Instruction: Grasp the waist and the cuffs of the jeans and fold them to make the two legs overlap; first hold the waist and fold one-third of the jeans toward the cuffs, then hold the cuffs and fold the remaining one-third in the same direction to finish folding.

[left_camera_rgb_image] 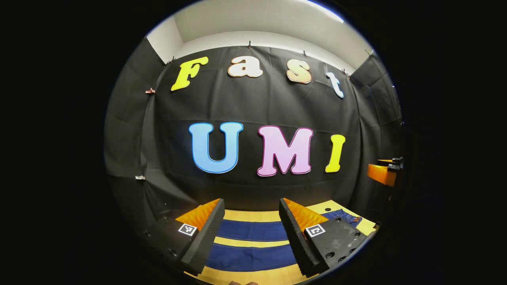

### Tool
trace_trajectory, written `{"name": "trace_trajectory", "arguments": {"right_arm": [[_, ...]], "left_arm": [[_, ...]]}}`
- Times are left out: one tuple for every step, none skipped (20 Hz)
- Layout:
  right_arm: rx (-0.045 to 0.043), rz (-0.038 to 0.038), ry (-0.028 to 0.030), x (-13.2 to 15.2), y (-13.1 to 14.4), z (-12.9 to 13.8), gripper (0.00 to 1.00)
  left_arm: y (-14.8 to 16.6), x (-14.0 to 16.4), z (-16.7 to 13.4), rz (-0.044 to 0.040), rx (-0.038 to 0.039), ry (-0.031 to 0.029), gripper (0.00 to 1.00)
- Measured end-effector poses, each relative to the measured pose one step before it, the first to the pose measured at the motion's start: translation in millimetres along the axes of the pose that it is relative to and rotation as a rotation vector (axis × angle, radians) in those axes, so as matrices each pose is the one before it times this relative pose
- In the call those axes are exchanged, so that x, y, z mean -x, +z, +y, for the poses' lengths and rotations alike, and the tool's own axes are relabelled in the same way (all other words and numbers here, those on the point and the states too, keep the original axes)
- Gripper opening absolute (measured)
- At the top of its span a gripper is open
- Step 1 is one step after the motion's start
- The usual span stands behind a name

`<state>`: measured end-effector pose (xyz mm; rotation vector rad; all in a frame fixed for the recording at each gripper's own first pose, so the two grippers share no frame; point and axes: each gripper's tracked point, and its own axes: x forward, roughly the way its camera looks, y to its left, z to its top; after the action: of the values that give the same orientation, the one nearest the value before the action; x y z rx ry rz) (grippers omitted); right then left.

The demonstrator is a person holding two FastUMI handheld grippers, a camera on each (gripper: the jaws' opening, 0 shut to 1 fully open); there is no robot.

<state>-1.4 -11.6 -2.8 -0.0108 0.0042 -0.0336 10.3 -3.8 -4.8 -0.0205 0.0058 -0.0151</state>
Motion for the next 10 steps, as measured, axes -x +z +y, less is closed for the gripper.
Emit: {"name": "trace_trajectory", "arguments": {"right_arm": [[0.00146,-0.00053,0.00155,-0.57,-0.09,0.15,0.97],[-0.00037,-0.00065,0.00125,-0.83,-0.28,0.67,0.97],[-0.00064,0.00026,0.00082,-1.46,-0.03,-0.01,0.97],[0.00076,-0.00112,0.00026,-1.37,0.09,0.28,0.97],[0.00307,-0.00087,-0.00087,-0.42,0.16,-0.41,0.98],[0.00371,0.00046,-0.00139,-0.55,-0.23,-0.99,0.97],[0.00225,0.00061,-0.00215,-0.29,0.05,-0.99,0.97],[0.00062,0.00079,-0.00241,-0.97,-0.85,-1.52,0.97],[-0.00044,0.00149,-0.00162,-0.72,-0.59,-1.35,0.97],[0.00081,0.00342,-0.00088,-0.72,-1.40,-0.38,0.97]], "left_arm": [[-2.28,-0.66,-0.12,0.00190,0.00018,-0.00115,0.81],[-0.83,-1.96,1.18,0.00212,0.00027,0.00234,0.81],[-0.47,-1.71,1.01,0.00092,0.00335,0.00004,0.81],[0.58,-1.25,0.20,-0.00067,0.00467,-0.00296,0.81],[0.06,-1.61,1.17,-0.00199,-0.00015,-0.00315,0.81],[-0.63,-2.66,2.44,0.00174,-0.00732,0.00246,0.81],[-3.61,-1.65,4.10,0.00587,-0.00774,0.00276,0.81],[0.48,-2.23,3.36,0.00446,-0.00532,-0.00121,0.81],[-1.14,-2.28,5.34,0.00272,-0.00607,0.00882,0.81],[1.05,-2.83,7.96,-0.00144,-0.00827,0.01489,0.81]]}}
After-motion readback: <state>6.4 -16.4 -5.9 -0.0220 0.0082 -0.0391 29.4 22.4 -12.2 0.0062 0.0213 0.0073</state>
